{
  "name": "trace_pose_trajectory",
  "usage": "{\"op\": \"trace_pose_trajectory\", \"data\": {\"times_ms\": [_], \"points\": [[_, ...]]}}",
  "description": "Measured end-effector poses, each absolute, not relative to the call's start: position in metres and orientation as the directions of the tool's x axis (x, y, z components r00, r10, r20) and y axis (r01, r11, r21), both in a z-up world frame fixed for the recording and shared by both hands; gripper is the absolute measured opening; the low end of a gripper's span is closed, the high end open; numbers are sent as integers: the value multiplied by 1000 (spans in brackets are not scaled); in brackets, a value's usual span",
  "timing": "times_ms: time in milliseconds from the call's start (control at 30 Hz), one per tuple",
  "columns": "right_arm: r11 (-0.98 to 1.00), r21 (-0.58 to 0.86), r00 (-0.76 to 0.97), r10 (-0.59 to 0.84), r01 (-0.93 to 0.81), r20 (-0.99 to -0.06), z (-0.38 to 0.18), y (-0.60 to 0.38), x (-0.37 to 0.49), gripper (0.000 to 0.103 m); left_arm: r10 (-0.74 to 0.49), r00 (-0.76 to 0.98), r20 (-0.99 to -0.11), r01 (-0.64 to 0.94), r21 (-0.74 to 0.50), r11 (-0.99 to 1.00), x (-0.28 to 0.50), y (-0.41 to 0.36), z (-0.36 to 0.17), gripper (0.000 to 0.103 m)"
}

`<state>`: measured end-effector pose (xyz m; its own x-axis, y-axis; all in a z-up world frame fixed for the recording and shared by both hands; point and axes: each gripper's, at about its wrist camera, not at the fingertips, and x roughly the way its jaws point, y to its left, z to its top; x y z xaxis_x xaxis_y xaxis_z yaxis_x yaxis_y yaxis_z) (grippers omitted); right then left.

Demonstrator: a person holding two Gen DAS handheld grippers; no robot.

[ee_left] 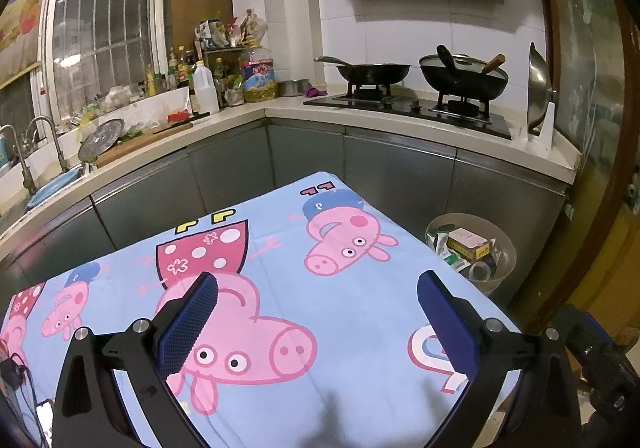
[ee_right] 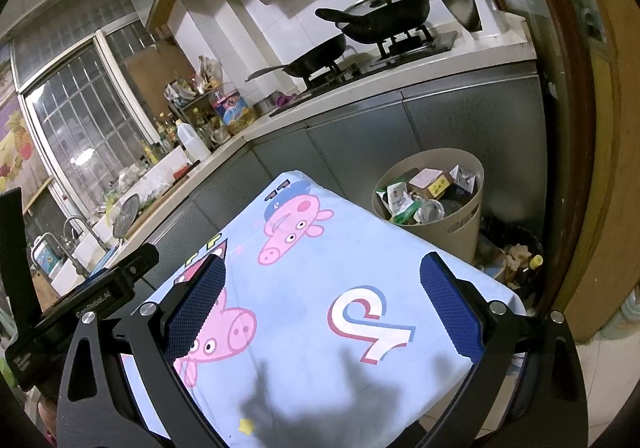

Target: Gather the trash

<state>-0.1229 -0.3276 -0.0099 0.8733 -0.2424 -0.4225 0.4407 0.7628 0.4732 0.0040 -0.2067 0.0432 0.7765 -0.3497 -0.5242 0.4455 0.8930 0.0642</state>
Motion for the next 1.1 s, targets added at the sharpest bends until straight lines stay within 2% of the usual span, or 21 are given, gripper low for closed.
{"op": "trace_pose_trajectory", "data": {"times_ms": [467,1100], "points": [[761,479,871,-228,438,-435,-11,-328,-122,97,-342,749,-568,446,50,894,9,-208,36,99],[761,478,870,-225,438,-439,-11,-328,-121,97,-344,742,-575,447,42,894,11,-207,33,99]]}}
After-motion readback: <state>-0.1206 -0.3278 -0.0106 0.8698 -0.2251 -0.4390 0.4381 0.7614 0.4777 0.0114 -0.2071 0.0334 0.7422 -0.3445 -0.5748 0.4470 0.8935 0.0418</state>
